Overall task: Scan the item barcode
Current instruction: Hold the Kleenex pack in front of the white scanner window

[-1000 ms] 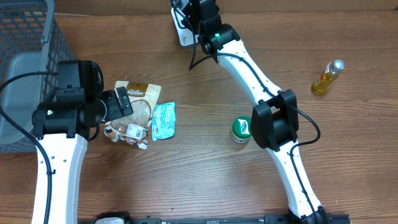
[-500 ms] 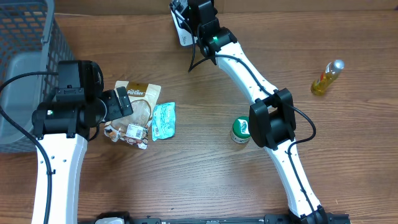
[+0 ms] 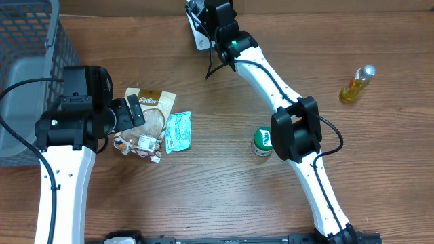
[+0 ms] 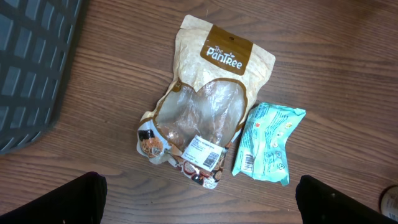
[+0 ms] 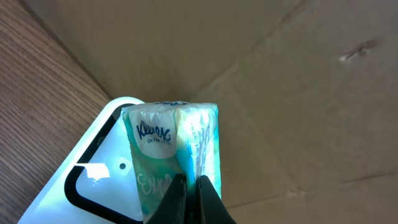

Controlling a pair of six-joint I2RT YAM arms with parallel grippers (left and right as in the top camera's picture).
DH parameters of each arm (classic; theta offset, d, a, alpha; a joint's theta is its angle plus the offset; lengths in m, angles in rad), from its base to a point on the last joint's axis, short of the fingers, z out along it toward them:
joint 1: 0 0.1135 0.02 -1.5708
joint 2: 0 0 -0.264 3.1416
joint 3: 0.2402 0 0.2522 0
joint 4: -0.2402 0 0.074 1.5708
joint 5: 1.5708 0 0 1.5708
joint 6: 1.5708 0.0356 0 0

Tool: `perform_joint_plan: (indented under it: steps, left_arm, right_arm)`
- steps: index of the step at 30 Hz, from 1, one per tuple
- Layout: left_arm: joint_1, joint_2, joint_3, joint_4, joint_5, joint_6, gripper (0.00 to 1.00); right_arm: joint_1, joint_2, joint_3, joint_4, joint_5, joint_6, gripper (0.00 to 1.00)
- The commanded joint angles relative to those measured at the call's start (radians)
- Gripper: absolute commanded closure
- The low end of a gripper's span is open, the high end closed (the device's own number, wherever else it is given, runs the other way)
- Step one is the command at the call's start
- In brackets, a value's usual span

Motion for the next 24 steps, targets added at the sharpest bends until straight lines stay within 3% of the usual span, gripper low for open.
perform_joint_plan:
  steps: [1,24]
  left_arm:
    - [-0.007,0.003,0.010,0.001,-0.006,0.009,0.00]
    - [-0.007,0.003,0.010,0.001,-0.006,0.009,0.00]
  right_arm:
    - [0.003,0.042,0.013,0.010,0.011,-0.001,0.96]
    - [0.002,0.042,0.013,0.037,0.011,-0.001,0.96]
